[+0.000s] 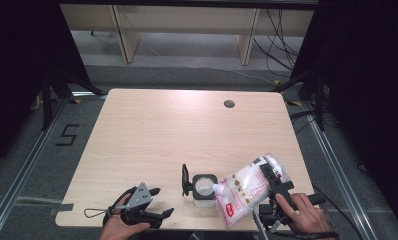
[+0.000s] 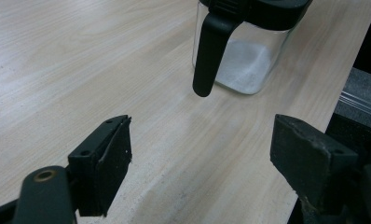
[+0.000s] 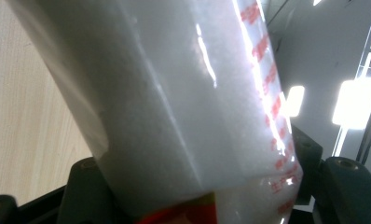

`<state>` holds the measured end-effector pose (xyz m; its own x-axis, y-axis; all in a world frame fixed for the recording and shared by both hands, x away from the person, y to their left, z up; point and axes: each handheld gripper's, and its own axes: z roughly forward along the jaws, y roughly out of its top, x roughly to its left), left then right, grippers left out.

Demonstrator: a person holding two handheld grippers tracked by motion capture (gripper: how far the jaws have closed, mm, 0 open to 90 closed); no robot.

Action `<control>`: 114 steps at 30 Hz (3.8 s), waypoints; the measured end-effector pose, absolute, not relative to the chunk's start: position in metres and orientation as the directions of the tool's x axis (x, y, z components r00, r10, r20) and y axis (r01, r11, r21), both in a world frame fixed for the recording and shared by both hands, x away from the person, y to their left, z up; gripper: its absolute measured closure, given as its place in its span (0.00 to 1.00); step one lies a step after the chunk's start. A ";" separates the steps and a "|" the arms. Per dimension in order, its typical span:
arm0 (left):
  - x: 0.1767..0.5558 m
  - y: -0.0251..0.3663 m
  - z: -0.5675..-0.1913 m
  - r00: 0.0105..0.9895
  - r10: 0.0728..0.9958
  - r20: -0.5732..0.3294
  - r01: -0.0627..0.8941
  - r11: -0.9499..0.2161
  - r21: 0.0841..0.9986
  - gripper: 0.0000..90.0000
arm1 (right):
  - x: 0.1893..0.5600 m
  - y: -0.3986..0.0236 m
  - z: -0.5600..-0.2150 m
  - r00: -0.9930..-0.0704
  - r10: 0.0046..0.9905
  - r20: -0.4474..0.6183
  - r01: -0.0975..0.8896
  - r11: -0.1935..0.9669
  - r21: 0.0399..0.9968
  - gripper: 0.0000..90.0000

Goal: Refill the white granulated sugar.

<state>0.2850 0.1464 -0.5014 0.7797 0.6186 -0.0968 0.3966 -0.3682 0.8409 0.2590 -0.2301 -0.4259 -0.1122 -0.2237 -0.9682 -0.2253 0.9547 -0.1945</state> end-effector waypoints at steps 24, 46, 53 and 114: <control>0.286 0.147 -0.501 0.781 0.618 -0.090 0.395 -0.378 0.838 0.22 | 0.257 -0.230 -0.429 -0.128 -0.190 -0.973 -0.226 0.961 -0.158 0.43; 0.286 0.148 -0.501 0.783 0.616 -0.086 0.391 -0.379 0.839 0.22 | 0.258 -0.218 -0.428 -0.115 -0.213 -0.970 -0.236 0.954 -0.182 0.43; 0.287 0.149 -0.500 0.785 0.614 -0.076 0.383 -0.386 0.839 0.22 | 0.259 -0.224 -0.429 -0.147 -0.189 -0.971 -0.220 0.963 -0.154 0.43; 0.287 0.150 -0.499 0.788 0.611 -0.075 0.382 -0.389 0.838 0.22 | 0.258 -0.229 -0.447 -0.049 -0.212 -0.976 -0.288 0.939 -0.189 0.51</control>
